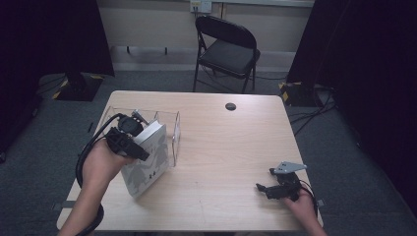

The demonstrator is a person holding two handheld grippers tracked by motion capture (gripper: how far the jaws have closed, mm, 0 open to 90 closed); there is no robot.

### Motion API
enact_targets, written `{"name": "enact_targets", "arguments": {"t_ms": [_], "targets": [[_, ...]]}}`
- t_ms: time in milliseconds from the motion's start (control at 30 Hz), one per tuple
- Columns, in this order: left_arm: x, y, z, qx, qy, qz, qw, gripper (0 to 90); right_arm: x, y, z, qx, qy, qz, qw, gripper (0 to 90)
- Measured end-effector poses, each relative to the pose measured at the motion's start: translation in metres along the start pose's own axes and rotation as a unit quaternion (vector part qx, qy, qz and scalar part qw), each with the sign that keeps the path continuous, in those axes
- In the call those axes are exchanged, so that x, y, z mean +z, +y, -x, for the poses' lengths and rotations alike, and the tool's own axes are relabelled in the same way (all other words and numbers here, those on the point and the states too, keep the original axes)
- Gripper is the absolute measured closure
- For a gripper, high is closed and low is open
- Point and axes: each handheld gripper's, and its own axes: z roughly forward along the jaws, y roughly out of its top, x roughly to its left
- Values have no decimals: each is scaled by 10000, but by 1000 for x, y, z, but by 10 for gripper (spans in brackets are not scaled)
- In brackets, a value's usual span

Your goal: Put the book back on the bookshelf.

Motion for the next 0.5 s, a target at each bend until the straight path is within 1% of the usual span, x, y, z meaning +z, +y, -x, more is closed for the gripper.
{"name": "enact_targets", "arguments": {"t_ms": [33, 67, 100, 300, 367, 400, 433, 467, 500], "targets": [[0, 2, 1, -15, 17, -10, 10000, 532, 0, 0, 0, 0, -9, -2, 10000, 135], [1, 3, 0, 35, 14, -10, 10000, 532, 0, 0, 0, -2, -3, -1, 10000, 135], [1, 4, 0, -27, -4, -26, 10000, 532, 0, 0, 0, -4, -10, -2, 10000, 135], [1, 9, -1, -79, -42, -4, 10000, 532, 0, 0, 0, -1, -4, 2, 10000, 135], [1, 11, -1, -112, -1, -21, 9999, 531, 0, 0, 0, -1, -7, 0, 10000, 135], [1, 12, -2, -59, 39, -16, 10000, 531, 0, 0, 0, -2, -11, -1, 10000, 135], [1, 13, -1, -173, 26, -49, 9998, 531, 0, 0, 0, 1, -3, 3, 10000, 135], [0, 14, -3, -132, 59, -28, 9999, 531, 0, 0, 0, 0, -9, 0, 10000, 135], [0, 14, -3, -153, 69, -31, 9999, 531, 0, 0, 0, 0, -10, -1, 10000, 135]]}}
